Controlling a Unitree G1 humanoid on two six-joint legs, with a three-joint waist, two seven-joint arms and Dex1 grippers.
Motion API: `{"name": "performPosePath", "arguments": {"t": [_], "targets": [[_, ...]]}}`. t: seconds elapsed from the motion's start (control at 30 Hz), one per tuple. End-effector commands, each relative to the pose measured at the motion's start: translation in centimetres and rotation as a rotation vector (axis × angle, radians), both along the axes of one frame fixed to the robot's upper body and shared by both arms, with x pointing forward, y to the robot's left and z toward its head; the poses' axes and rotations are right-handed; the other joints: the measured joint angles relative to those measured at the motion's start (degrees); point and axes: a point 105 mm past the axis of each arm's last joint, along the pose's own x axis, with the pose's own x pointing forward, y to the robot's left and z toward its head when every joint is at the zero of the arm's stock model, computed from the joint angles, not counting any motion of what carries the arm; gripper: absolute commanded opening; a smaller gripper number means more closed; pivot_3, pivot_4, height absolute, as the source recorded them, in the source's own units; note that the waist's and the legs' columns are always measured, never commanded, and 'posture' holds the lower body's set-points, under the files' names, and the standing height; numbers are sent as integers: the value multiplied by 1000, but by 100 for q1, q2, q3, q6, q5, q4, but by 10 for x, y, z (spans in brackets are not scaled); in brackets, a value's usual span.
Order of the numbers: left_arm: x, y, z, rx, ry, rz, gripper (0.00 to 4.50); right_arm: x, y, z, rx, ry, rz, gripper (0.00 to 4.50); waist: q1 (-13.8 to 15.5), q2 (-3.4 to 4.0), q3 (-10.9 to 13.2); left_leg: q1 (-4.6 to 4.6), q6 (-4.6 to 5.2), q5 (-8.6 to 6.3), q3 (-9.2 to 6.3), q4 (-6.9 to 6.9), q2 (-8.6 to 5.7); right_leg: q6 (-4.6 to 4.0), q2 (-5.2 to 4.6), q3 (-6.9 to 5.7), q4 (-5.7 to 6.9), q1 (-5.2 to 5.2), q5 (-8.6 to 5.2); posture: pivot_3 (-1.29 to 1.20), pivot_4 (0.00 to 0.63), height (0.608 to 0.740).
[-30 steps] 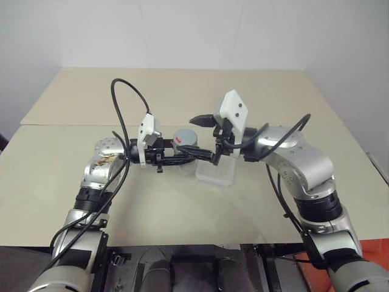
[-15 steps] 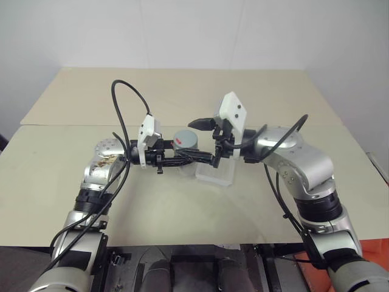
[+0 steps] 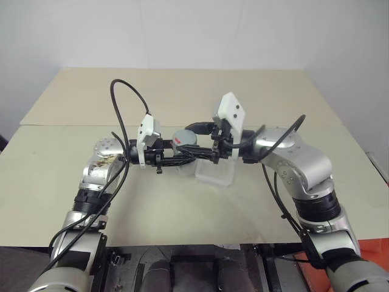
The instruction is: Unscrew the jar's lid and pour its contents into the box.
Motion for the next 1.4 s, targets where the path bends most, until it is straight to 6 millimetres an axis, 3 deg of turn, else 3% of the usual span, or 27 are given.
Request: {"name": "performPosePath", "arguments": {"t": [0.03, 0.37, 0.5, 0.7, 0.83, 1.0, 1.07, 1.2, 1.4], "targets": [[-8, 1, -12, 40, 15, -29, 1913, 0, -10, 34, 71, -85, -18, 2779, -1, 0, 0, 0, 0, 0, 0, 0, 0, 0, 0, 0, 1, 0, 0, 0, 150, 740], [-9, 2, -14, 32, 18, -22, 1913, 6, -26, 43, 65, -108, -78, 2779, 5, 1, 1, -1, 0, 0, 0, 0, 0, 0, -1, -1, -5, 0, 0, 0, 150, 740], [-4, 6, -2, 6, -19, 11, 1913, 17, -56, 25, 46, -72, -219, 2779, 42, 1, 1, -5, 0, 0, -2, 0, -1, 0, -2, -4, -4, 2, 0, 0, 150, 740], [3, 12, 12, -36, -60, 69, 1913, 20, -128, -14, -2, 13, -521, 2779, 68, 0, 1, -8, 0, 0, -2, 0, -3, 0, -3, -4, -11, 0, 0, 0, 150, 740], [4, 12, 15, -46, -71, 75, 1913, 23, -149, -41, -46, 69, -631, 2779, 2, 1, 1, 1, 0, 0, 1, 0, -2, 0, -1, 2, -13, 2, 0, 0, 150, 740], [6, 8, 19, -60, -83, 75, 1913, 38, -152, -70, -108, 98, -725, 2779, -26, 1, 1, 9, 0, 0, 1, 0, -1, 0, 2, 7, -11, 5, 0, 0, 150, 740], [6, 7, 21, -65, -89, 75, 1913, 39, -152, -76, -110, 101, -740, 3490, -17, 1, 1, 5, 0, 0, 2, 0, -2, 1, 1, 6, -15, 4, -1, 0, 150, 740], [5, 5, 21, -71, -94, 74, 1913, 37, -155, -87, -138, 116, -741, 4460, 11, 1, 1, -4, 0, 0, 1, 0, -3, 1, -2, 5, -17, 0, 0, 0, 150, 740], [9, 2, 25, -82, -144, 107, 1913, 24, -165, -81, -189, 114, -673, 4460, 25, 0, 1, 0, 0, 0, 1, 0, -4, 1, -2, 3, -18, 5, 0, 0, 150, 740]]}}
